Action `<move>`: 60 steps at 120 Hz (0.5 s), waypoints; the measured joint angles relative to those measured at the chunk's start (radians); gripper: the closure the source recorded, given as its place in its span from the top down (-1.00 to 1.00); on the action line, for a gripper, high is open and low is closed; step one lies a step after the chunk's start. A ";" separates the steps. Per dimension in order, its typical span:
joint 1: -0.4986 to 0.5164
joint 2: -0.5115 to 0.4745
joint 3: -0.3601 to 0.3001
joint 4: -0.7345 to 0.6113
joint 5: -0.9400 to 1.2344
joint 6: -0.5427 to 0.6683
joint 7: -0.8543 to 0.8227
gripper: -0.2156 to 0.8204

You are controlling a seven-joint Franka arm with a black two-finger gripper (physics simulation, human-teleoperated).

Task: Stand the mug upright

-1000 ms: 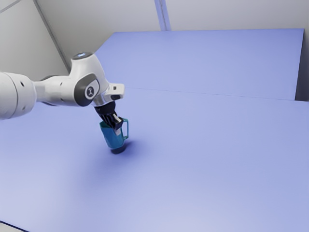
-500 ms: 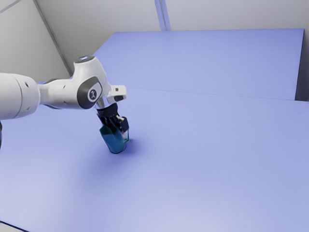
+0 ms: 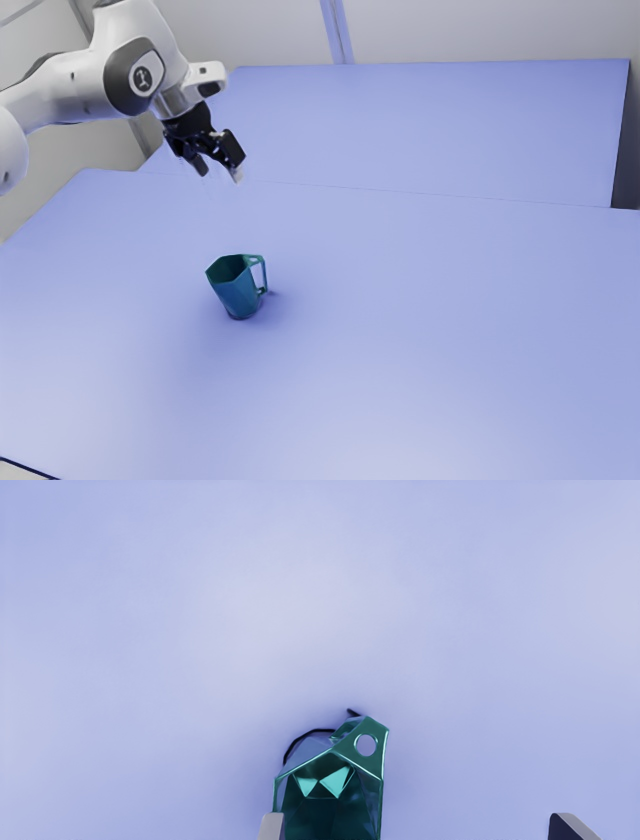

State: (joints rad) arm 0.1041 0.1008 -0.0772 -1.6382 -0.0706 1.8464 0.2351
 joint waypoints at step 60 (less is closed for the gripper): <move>0.001 0.017 0.002 0.079 0.004 -0.181 -0.013 0.58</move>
State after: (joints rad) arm 0.1052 0.1181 -0.0752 -1.5593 -0.0668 1.6652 0.2220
